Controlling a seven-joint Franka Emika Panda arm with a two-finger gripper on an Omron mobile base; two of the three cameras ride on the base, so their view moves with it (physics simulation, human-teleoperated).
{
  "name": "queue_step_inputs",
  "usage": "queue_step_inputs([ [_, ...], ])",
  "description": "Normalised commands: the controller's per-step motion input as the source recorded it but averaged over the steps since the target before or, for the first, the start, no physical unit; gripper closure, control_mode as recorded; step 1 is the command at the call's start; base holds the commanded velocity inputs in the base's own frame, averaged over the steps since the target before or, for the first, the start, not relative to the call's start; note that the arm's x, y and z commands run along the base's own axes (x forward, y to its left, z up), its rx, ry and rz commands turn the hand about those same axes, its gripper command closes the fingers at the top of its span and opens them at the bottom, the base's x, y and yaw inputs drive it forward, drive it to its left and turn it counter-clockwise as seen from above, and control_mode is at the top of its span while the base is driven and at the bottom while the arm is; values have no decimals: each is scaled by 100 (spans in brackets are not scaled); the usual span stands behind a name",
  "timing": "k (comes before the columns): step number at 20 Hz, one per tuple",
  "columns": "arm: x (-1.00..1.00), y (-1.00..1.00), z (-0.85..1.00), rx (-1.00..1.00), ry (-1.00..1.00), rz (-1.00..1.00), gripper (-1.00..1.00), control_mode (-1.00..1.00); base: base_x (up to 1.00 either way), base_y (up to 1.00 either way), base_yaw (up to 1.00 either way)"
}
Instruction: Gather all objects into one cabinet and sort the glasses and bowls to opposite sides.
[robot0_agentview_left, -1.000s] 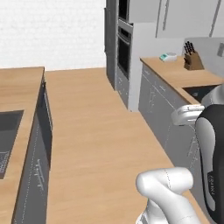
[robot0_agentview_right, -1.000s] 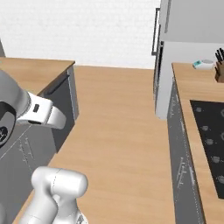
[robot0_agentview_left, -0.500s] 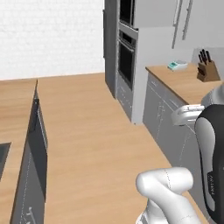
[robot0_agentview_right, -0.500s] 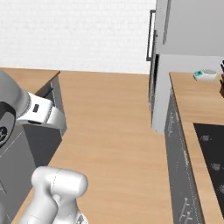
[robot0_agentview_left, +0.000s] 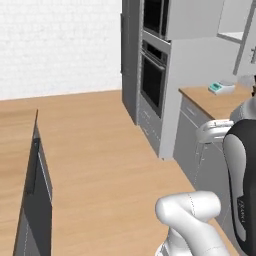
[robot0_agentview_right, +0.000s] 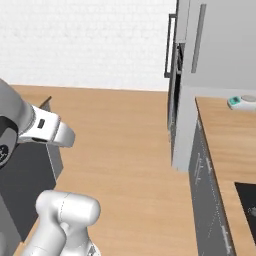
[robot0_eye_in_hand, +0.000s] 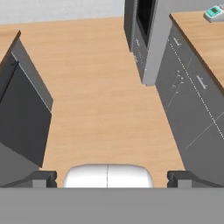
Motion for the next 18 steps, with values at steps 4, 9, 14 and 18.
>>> queue_step_inputs([
  [4, 0, 0, 0, 0, 0, 0, -100, 100, 100, 24, -3],
  [9, 0, 0, 0, 0, 0, 0, -100, 100, 100, 23, -5],
  [14, 0, 0, 0, 0, 0, 0, -100, 100, 100, 14, -6],
  [18, 0, 0, 0, 0, 0, 0, -100, 100, 100, 0, -18],
])
